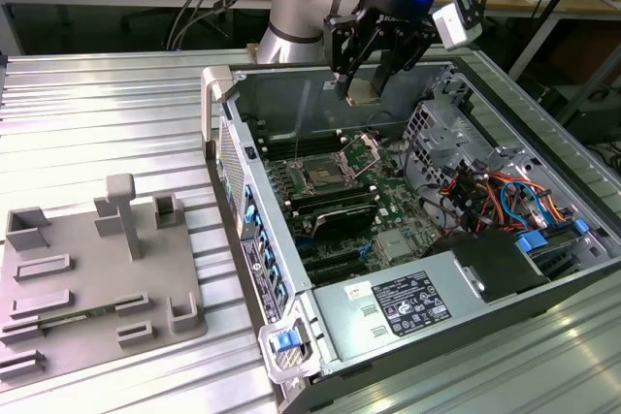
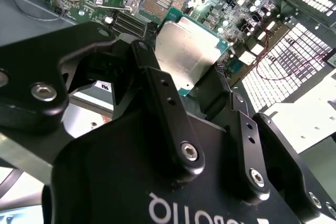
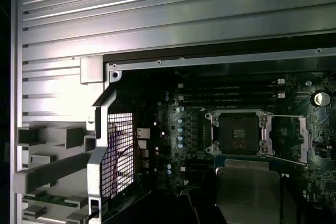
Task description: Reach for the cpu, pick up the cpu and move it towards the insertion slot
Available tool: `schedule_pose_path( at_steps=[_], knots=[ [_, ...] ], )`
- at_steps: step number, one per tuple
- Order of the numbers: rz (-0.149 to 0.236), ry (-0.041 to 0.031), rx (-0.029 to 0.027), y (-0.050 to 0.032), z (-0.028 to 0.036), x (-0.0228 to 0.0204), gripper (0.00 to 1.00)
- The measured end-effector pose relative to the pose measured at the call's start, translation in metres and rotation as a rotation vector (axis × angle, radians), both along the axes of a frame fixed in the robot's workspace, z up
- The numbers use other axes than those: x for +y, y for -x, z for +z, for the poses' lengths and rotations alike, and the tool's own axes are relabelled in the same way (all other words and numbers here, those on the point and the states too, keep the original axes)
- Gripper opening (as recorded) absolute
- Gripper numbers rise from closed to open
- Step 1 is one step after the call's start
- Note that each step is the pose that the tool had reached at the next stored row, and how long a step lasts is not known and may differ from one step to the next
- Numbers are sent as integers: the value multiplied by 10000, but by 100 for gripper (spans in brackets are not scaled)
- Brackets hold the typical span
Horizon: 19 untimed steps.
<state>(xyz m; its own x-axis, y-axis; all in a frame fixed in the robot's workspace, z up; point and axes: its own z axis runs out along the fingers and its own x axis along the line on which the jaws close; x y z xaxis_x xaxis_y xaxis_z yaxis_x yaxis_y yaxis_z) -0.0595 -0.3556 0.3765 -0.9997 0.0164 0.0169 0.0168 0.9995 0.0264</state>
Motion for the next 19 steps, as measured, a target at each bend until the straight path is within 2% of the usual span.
schedule_pose_path(
  at_steps=[19],
  knots=[
    [1, 0, 111, 0, 0, 0, 55]
  ],
)
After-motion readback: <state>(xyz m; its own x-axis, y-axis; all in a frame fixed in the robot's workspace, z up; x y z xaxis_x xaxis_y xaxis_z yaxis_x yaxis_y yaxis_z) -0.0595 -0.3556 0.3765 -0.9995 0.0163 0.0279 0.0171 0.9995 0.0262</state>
